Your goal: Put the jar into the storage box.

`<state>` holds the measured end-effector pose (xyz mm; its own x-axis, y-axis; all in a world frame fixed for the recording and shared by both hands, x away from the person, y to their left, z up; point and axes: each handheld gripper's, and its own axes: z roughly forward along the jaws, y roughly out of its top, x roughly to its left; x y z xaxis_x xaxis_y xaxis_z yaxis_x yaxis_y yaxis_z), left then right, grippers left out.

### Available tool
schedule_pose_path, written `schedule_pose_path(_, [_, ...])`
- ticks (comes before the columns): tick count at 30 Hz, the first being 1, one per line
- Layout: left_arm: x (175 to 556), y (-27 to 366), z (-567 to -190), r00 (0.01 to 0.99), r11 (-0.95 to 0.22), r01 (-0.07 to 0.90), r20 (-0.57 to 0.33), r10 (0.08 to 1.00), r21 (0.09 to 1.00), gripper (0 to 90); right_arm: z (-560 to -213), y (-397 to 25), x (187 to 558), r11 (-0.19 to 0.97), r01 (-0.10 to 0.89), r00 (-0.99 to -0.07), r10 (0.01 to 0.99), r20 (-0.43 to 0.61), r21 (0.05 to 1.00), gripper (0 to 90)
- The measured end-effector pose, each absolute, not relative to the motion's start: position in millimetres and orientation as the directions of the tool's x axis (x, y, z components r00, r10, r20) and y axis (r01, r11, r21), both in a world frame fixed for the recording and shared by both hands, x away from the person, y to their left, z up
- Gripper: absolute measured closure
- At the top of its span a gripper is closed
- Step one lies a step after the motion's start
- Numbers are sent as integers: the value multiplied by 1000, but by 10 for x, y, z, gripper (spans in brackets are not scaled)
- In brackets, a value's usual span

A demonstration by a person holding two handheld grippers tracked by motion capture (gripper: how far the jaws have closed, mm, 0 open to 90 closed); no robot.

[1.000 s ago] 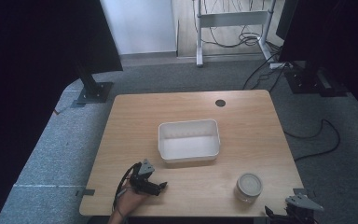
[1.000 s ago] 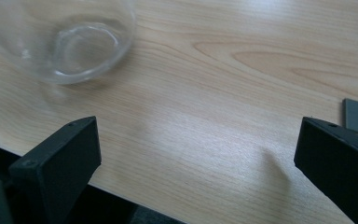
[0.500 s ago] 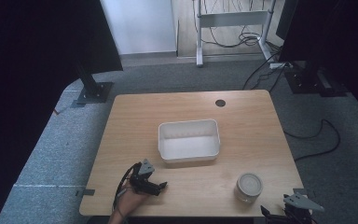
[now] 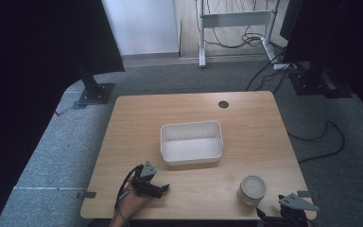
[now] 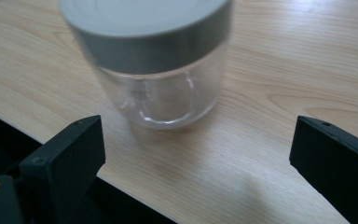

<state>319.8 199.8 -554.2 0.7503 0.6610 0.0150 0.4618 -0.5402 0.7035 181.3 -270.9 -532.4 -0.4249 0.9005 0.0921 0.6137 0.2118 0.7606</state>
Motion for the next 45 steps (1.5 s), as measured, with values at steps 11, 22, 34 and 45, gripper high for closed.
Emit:
schedule_pose_path(11, [3198, 1998, -5542, 750, -540, 462, 15, 661, 703, 23, -5319, -2561, 1867, 251, 590, -476, 876, 80, 768, 38])
schedule_pose_path(22, [3198, 1998, -5542, 750, -540, 462, 15, 661, 703, 23, -5335, -2475, 1959, 256, 585, -479, 875, 74, 770, 35])
schedule_pose_path(34, [3199, 1998, -5542, 750, -540, 462, 15, 661, 703, 23, -5342, -2433, 2064, 250, 587, -467, 881, 70, 770, 37])
schedule_pose_path(45, [3199, 1998, -5542, 750, -540, 462, 15, 661, 703, 23, -5335, -2346, 2163, 261, 583, -474, 878, 61, 769, 48])
